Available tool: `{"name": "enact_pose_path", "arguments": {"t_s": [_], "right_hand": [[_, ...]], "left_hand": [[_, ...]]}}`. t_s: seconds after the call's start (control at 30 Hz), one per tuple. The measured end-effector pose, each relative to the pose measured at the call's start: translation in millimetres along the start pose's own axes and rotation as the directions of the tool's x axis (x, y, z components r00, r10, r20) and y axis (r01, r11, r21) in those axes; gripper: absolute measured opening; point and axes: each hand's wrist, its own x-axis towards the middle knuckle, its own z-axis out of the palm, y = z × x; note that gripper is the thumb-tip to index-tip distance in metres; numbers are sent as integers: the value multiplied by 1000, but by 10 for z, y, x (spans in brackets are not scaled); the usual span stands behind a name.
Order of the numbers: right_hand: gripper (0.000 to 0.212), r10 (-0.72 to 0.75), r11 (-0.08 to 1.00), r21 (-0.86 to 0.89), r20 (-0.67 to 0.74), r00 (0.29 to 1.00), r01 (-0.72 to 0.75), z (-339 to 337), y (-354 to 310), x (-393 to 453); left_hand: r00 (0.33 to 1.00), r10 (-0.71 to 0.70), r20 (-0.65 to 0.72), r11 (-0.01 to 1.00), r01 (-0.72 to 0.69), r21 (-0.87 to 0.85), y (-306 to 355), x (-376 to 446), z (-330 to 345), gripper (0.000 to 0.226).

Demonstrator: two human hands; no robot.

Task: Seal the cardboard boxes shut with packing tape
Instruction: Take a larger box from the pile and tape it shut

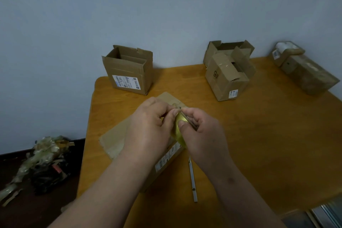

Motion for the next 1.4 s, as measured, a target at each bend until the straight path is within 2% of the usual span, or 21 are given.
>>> {"name": "enact_pose_path", "arguments": {"t_s": [0.1, 0.17, 0.27, 0.33, 0.37, 0.43, 0.5, 0.57, 0.63, 0.7, 0.83, 0.9, 0.93, 0.97, 1.07, 1.2, 1.27, 1.33, 1.4], "right_hand": [[35, 12, 1000, 17, -29, 1000, -12, 67, -56, -62], [36, 14, 1000, 19, -19, 1000, -14, 89, -96, -107], [35, 32, 998, 57, 36, 999, -34, 43, -138, -157], [31, 86, 981, 165, 97, 992, -101, -23, -155, -175], [31, 117, 962, 231, 129, 985, -145, -48, -153, -184], [37, 170, 924, 317, 161, 972, -214, -70, -127, -211], [34, 194, 885, 395, 165, 967, -245, -72, -107, -237], [30, 209, 850, 458, 163, 964, -261, -75, -70, -282], [28, 231, 823, 497, 147, 962, -274, -73, -44, -341], [28, 249, 825, 494, 117, 961, -274, -52, -22, -419], [37, 238, 896, 369, 74, 969, -248, -55, 44, -549], [37, 211, 904, 370, 54, 976, -215, -107, 86, -584], [36, 195, 902, 385, 42, 980, -196, -142, 102, -592], [35, 181, 898, 402, 32, 983, -178, -183, 119, -593], [33, 153, 875, 459, 38, 988, -153, -329, 200, -561], [39, 125, 863, 476, 122, 985, -169, -593, 399, -471], [40, 118, 881, 443, 140, 983, -169, -732, 534, -413], [34, 126, 913, 371, 132, 983, -167, -853, 685, -344], [24, 162, 951, 248, 112, 981, -185, -908, 920, -250]], "left_hand": [[986, 167, -18, 965, -160, 210, -25, -15, -50, 30], [988, 150, 34, 955, -154, 255, -3, -17, -113, 32], [985, -87, 146, 984, 62, 169, 45, 20, -250, 26], [911, -303, 278, 947, 320, -16, 20, 100, -377, 26], [850, -374, 371, 882, 450, -142, 11, 136, -444, 27], [739, -428, 520, 703, 634, -322, -21, 175, -537, 28], [671, -435, 600, 586, 717, -377, -55, 183, -576, 27], [616, -427, 662, 504, 770, -391, -69, 164, -590, 25], [588, -409, 698, 472, 791, -390, -80, 136, -592, 26], [601, -388, 698, 510, 771, -381, -59, 86, -598, 27], [679, -322, 659, 686, 647, -332, 5, -36, -594, 30], [736, -263, 624, 788, 537, -301, 19, -80, -563, 24], [752, -247, 611, 800, 514, -310, 30, -92, -534, 17], [756, -249, 605, 780, 528, -338, 41, -101, -501, 13], [737, -271, 619, 625, 624, -469, 95, -78, -391, 17], [679, -258, 687, 472, 709, -524, 202, -12, -186, 37], [651, -272, 709, 479, 730, -487, 260, 3, -22, 43], [643, -297, 706, 565, 714, -413, 297, 8, 157, 44], [679, -327, 658, 663, 660, -352, 313, 16, 326, 39]]}}
